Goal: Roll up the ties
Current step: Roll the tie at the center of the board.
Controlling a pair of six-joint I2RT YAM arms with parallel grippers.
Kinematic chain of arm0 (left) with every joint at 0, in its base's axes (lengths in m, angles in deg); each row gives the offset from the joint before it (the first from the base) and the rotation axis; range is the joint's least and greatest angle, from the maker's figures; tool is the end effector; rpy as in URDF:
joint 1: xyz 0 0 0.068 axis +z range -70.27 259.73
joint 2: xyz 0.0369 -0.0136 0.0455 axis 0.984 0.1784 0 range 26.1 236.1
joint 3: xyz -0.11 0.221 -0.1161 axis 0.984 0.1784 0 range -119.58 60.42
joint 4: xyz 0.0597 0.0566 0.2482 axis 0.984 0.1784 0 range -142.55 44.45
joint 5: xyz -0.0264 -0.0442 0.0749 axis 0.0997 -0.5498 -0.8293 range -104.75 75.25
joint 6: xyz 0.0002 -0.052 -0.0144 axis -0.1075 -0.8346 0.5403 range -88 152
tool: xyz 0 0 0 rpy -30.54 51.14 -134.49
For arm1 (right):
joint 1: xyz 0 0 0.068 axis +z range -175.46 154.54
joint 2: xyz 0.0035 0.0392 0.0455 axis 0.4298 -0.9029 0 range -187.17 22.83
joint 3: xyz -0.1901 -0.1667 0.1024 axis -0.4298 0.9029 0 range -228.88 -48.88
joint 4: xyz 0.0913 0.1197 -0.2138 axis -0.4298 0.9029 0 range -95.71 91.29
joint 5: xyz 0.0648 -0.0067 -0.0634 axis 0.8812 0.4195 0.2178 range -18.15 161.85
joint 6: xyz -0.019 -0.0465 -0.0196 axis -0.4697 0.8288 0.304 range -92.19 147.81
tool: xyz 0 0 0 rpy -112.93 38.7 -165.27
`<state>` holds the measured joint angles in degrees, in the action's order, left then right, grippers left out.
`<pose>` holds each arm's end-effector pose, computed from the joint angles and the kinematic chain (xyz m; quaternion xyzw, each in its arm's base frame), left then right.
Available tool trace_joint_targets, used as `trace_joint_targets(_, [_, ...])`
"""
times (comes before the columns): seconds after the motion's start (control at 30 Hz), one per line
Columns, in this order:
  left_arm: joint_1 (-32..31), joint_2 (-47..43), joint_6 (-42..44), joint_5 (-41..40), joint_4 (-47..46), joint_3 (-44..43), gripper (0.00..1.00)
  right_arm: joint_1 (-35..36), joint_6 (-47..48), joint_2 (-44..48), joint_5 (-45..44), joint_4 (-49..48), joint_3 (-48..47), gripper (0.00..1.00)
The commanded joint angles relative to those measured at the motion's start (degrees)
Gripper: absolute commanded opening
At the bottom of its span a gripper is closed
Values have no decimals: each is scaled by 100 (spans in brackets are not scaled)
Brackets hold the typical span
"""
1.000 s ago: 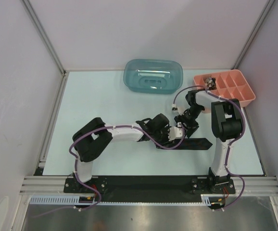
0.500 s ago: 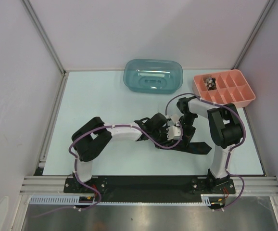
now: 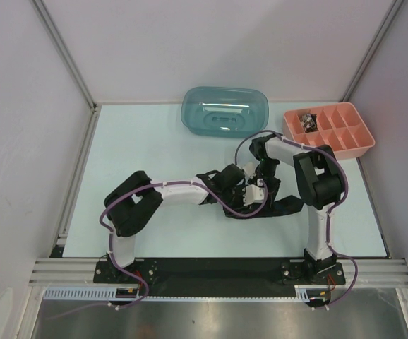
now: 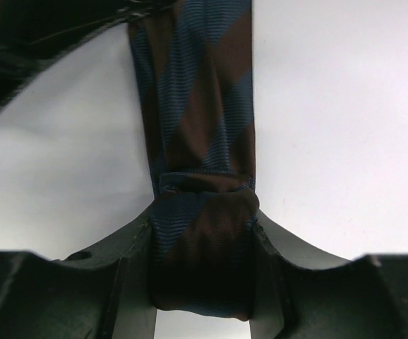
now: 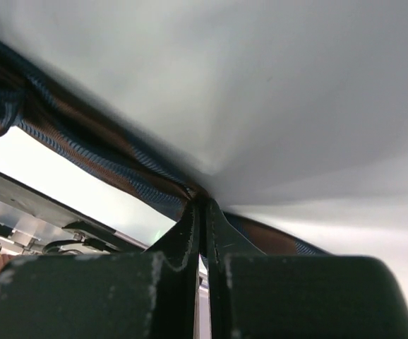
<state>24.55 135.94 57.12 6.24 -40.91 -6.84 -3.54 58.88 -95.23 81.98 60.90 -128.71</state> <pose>0.2141 -0.3301 0.1532 0.6461 0.6792 -0.2458 0.2468 0.3185 0.1349 0.1366 0.4305 -0.8891 -0.0976 0.1212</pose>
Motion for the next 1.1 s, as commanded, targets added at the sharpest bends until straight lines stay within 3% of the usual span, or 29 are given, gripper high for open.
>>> trace_joint_targets(0.0, [139, 20, 493, -604, 1797, 126, 17, -196, 216, -411, -583, -2346, -383, 0])
trace_joint_targets(0.2, [139, 186, 520, -851, 2140, -111, 17, -143, -48, -262, -65, -1863, -472, 0])
trace_joint_targets(0.23, [148, 248, 502, -860, 2193, -242, 17, -213, -144, -200, 154, -1679, -489, 15])
trace_joint_targets(0.33, [139, 432, 362, -860, 2211, -375, 17, -572, -556, -68, 873, -1319, -734, 44])
trace_joint_targets(0.4, [139, 529, 248, -834, 2211, -410, 17, -827, -803, 28, 1323, -1090, -963, 45])
trace_joint_targets(0.53, [139, 626, 195, -764, 2202, -375, 17, -1461, -1671, 142, 3094, -685, -1202, 45])
trace_joint_targets(0.73, [139, 661, 238, -772, 2158, -349, 17, -1620, -2543, 450, 4812, -1306, 80, 43])
trace_joint_targets(0.9, [148, 670, 230, -764, 2097, -322, 17, -1497, -3368, 828, 5034, -2588, 1450, 44])
trace_joint_targets(1.07, [148, 635, 160, -720, 2062, -278, 17, -1339, -3959, 1171, 5007, -3487, 2067, 47])
